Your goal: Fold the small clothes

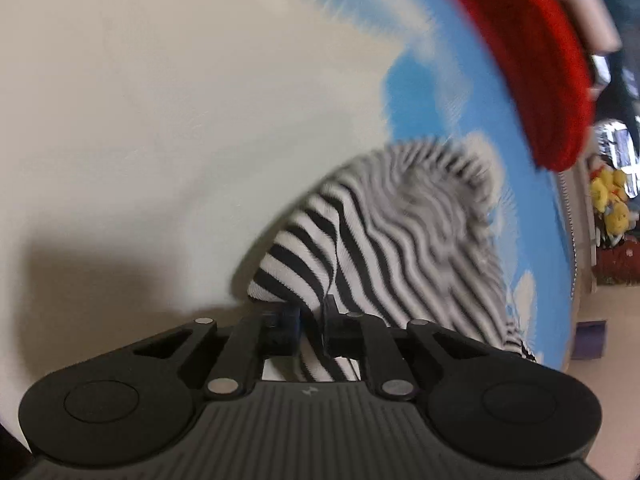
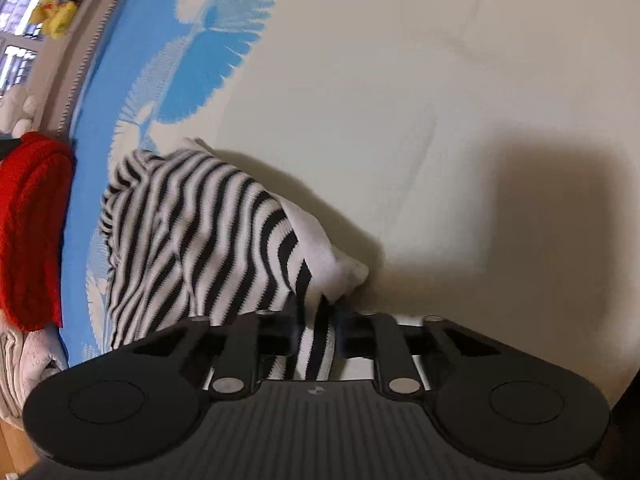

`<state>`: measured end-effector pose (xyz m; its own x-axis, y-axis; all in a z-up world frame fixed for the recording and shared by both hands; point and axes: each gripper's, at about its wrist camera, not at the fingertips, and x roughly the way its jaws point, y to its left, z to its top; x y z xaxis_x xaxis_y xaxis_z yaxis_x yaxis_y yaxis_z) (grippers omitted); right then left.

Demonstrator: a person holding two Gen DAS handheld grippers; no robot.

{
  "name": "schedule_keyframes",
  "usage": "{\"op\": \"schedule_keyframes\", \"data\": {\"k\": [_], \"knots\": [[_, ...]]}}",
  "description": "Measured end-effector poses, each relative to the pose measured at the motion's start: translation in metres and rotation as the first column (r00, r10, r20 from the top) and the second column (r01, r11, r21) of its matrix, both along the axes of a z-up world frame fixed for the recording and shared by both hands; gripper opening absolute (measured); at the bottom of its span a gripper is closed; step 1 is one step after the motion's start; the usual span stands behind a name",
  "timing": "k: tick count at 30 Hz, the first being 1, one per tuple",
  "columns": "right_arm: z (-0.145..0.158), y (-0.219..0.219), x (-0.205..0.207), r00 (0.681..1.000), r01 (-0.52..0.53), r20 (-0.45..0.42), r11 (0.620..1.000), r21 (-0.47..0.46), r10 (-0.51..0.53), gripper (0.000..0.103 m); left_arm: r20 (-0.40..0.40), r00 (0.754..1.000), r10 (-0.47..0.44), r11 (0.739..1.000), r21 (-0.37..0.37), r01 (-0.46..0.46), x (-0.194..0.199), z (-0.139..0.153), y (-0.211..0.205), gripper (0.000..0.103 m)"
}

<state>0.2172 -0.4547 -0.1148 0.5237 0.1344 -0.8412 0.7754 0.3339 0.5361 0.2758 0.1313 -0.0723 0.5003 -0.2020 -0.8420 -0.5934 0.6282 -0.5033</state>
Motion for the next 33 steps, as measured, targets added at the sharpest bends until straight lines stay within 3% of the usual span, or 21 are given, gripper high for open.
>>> {"op": "schedule_keyframes", "data": {"k": [2,4,5,8,9,11,14,15,17,19,20,22,24,25,27,29,33], "knots": [[0.018,-0.005,-0.001,0.998,0.007,0.065,0.999,-0.038,-0.004,0.011,0.103,0.994,-0.042,0.996,0.077,0.034,-0.003,0.026,-0.005,0.009],[0.037,-0.007,-0.004,0.992,0.002,0.127,0.996,-0.085,0.008,0.011,0.100,0.994,-0.050,0.993,0.111,0.039,-0.008,0.032,-0.006,0.009],[0.042,-0.006,-0.006,0.991,0.003,0.135,0.995,-0.101,0.011,0.010,0.055,0.998,-0.028,0.995,0.093,0.023,-0.010,0.026,-0.002,0.009],[0.028,-0.007,-0.013,0.999,0.015,0.050,0.997,-0.078,-0.012,0.010,-0.158,0.986,0.060,0.998,0.044,-0.053,-0.022,-0.007,0.013,0.003],[0.015,-0.008,-0.018,0.999,0.035,-0.009,0.998,-0.043,-0.035,0.010,-0.184,0.980,0.079,0.997,0.023,-0.076,-0.026,-0.012,0.017,0.003],[-0.001,-0.009,-0.026,0.994,0.068,-0.088,0.997,-0.024,-0.070,0.010,-0.184,0.980,0.071,0.997,-0.015,-0.075,-0.027,-0.012,0.020,0.003],[0.008,-0.008,-0.026,0.993,0.054,-0.099,0.996,-0.068,-0.061,0.010,-0.163,0.984,0.067,0.998,0.027,-0.064,-0.028,0.000,0.024,0.007],[0.016,-0.008,-0.026,0.991,0.062,-0.114,0.990,-0.124,-0.076,0.010,-0.172,0.981,0.087,0.996,0.034,-0.082,-0.030,0.002,0.028,0.009],[0.041,-0.014,-0.029,0.981,0.091,-0.133,0.938,-0.334,-0.143,0.014,-0.178,0.975,0.134,0.991,0.032,-0.130,-0.030,0.004,0.038,0.009],[0.063,-0.020,-0.032,0.978,0.136,-0.081,0.884,-0.447,-0.192,0.014,-0.171,0.973,0.156,0.988,0.034,-0.152,-0.029,0.011,0.044,0.009],[0.071,-0.020,-0.033,0.984,0.143,-0.031,0.878,-0.456,-0.176,0.015,-0.161,0.975,0.154,0.988,0.019,-0.153,-0.027,0.013,0.044,0.012],[0.078,-0.011,-0.019,0.998,0.062,0.050,0.906,-0.419,-0.045,0.018,-0.133,0.981,0.140,0.989,-0.023,-0.144,-0.026,0.017,0.040,0.023],[0.080,0.005,-0.001,0.987,-0.072,0.105,0.923,-0.378,0.120,0.029,-0.128,0.987,0.101,0.993,-0.048,-0.107,-0.020,0.013,0.031,0.040],[0.081,0.019,0.010,0.970,-0.163,0.109,0.913,-0.373,0.218,0.039,-0.136,0.988,0.073,0.994,-0.070,-0.083,-0.018,0.010,0.026,0.042],[0.079,0.053,0.030,0.906,-0.352,0.089,0.853,-0.386,0.414,0.045,-0.166,0.985,0.039,0.992,-0.113,-0.059,-0.015,0.000,0.019,0.046],[0.080,0.090,0.040,0.817,-0.494,0.065,0.754,-0.432,0.572,0.045,-0.193,0.981,0.028,0.990,-0.132,-0.054,-0.015,-0.008,0.015,0.048],[0.087,0.163,0.052,0.628,-0.633,-0.050,0.472,-0.614,0.777,0.047,-0.201,0.979,0.023,0.989,-0.136,-0.051,-0.012,-0.022,0.013,0.050]]}}
